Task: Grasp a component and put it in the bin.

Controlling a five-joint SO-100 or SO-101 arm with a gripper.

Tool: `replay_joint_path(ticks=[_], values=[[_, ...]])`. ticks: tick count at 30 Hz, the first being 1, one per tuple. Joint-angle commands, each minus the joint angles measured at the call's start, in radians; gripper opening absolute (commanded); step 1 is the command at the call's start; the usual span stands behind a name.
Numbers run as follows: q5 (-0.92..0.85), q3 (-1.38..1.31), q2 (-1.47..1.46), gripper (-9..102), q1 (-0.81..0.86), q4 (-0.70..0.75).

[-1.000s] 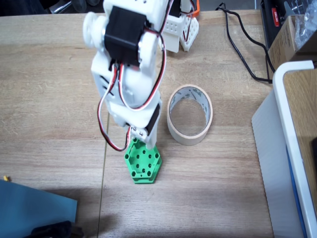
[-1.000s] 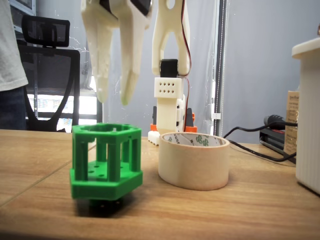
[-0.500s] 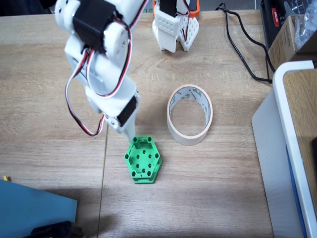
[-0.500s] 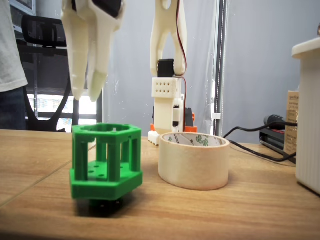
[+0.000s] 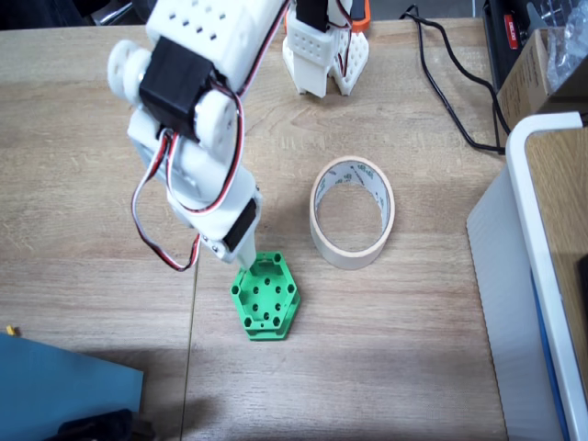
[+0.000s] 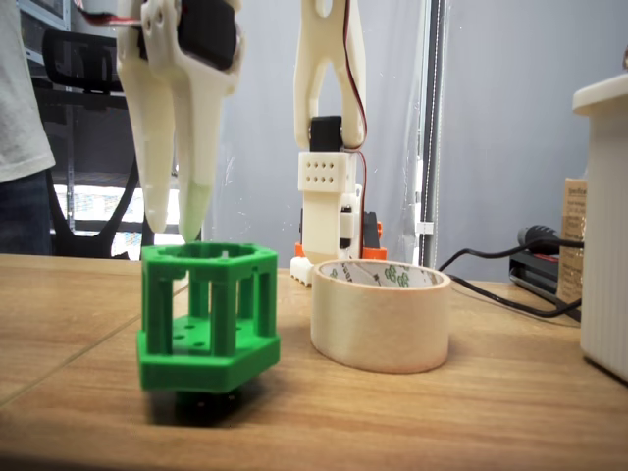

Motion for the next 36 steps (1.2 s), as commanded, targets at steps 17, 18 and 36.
replay_joint_path(ticks=[17,18,36], values=[[0.006,-0.120,0.014,16,-0.061,-0.012],[0.006,-0.127,0.012,16,-0.061,-0.012],[0.006,-0.143,-0.100,16,-0.057,-0.012]])
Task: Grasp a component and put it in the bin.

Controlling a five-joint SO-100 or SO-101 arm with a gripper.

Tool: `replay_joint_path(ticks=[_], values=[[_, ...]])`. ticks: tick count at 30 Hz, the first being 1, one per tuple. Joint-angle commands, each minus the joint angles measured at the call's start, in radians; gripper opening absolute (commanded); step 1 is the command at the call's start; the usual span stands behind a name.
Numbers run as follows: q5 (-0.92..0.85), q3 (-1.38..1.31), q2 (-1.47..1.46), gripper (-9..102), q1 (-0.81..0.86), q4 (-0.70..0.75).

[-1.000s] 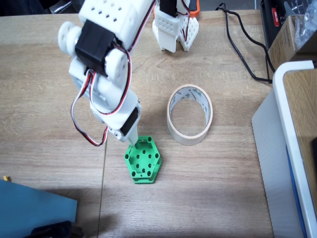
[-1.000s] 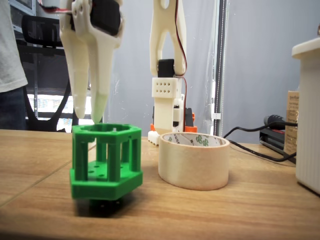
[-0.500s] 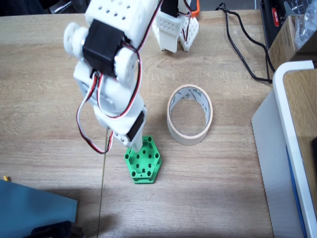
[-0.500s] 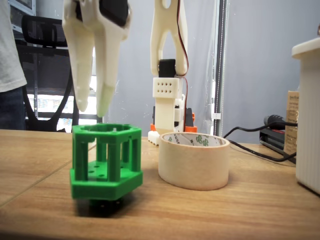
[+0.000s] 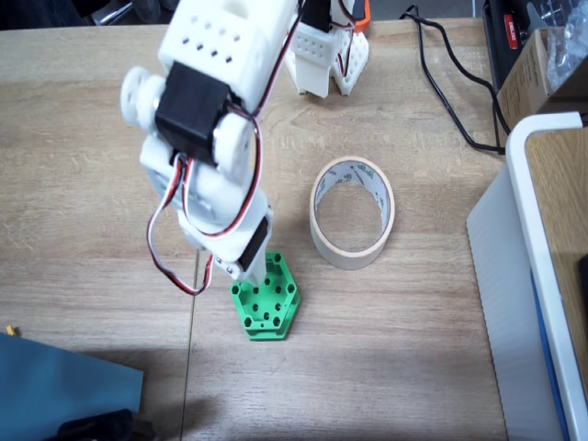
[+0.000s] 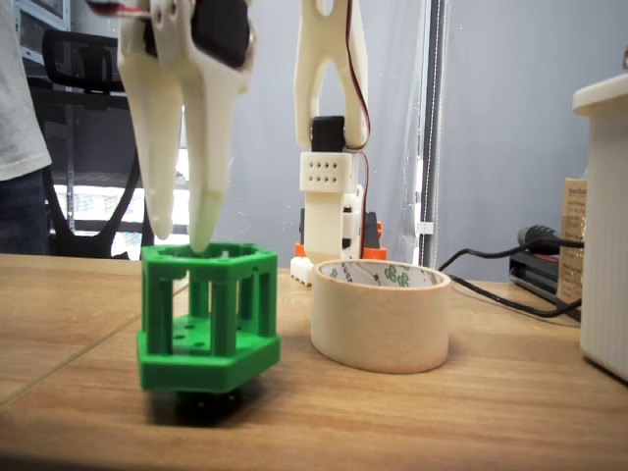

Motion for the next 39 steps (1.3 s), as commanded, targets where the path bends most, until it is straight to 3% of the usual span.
replay_joint_path(ticks=[1,17,39], values=[[0.008,-0.066,-0.003,16,0.002,-0.012],[0.008,-0.066,-0.064,15,-0.003,-0.012],[0.008,-0.067,-0.046,0,-0.014,-0.012]])
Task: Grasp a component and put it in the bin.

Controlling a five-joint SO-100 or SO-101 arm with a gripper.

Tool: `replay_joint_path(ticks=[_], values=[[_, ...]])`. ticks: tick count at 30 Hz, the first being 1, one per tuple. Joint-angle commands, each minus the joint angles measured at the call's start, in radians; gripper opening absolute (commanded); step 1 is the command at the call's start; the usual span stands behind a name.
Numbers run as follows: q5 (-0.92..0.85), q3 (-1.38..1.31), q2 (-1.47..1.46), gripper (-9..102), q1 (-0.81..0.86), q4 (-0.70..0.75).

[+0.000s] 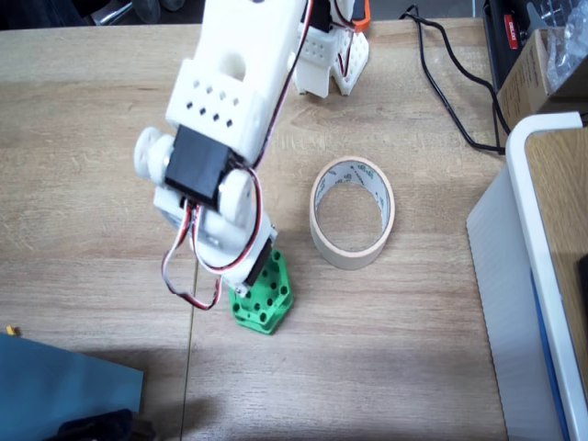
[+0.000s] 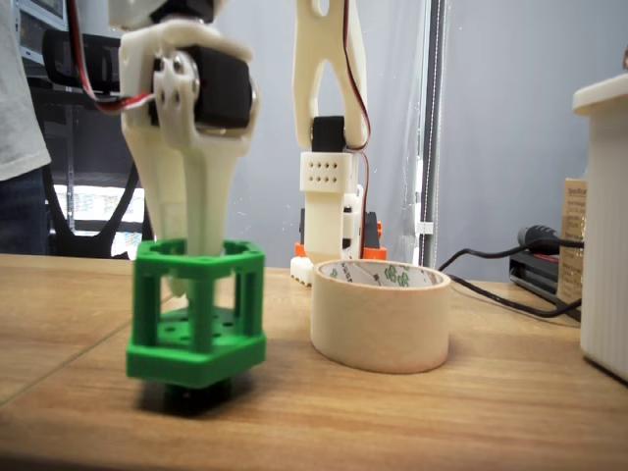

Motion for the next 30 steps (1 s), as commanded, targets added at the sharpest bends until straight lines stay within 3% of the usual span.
replay_joint_path(ticks=[1,30], values=[[0.005,-0.066,0.037,0,-0.017,0.000],[0.006,-0.060,0.466,0,-0.023,0.000]])
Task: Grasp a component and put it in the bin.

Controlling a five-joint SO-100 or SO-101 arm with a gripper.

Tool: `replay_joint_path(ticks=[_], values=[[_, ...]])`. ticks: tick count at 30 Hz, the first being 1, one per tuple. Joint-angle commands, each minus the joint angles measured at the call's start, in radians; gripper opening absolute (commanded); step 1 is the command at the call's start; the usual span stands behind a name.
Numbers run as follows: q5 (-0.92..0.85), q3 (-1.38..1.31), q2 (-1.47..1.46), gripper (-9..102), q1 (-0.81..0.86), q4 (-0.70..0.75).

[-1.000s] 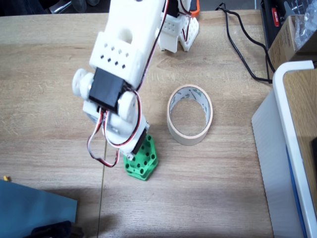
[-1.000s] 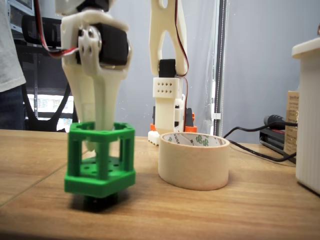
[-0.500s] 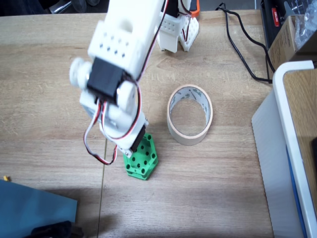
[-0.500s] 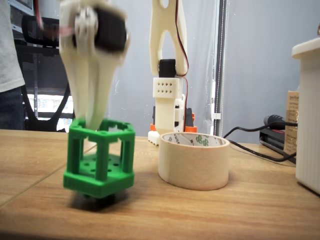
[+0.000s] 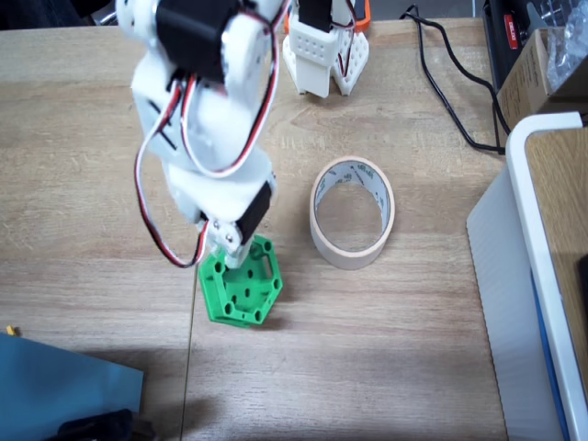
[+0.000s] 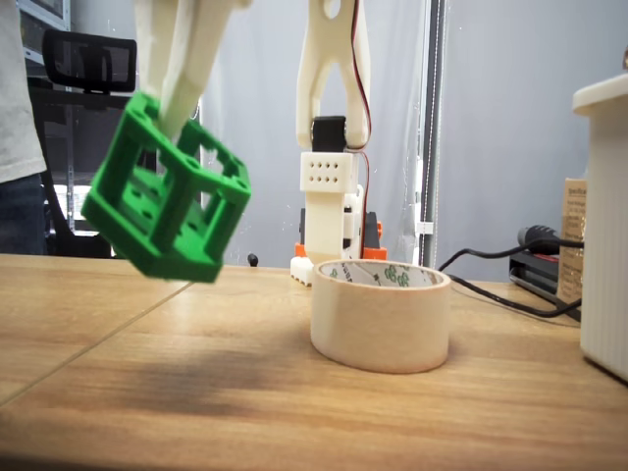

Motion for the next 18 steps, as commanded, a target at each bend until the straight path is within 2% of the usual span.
replay_joint_path(ticks=[1,15,18], values=[[0.009,-0.055,0.127,0,-0.014,-0.012],[0.017,-0.046,0.268,0,-0.325,0.005],[0.067,-0.046,0.279,0,-0.360,0.005]])
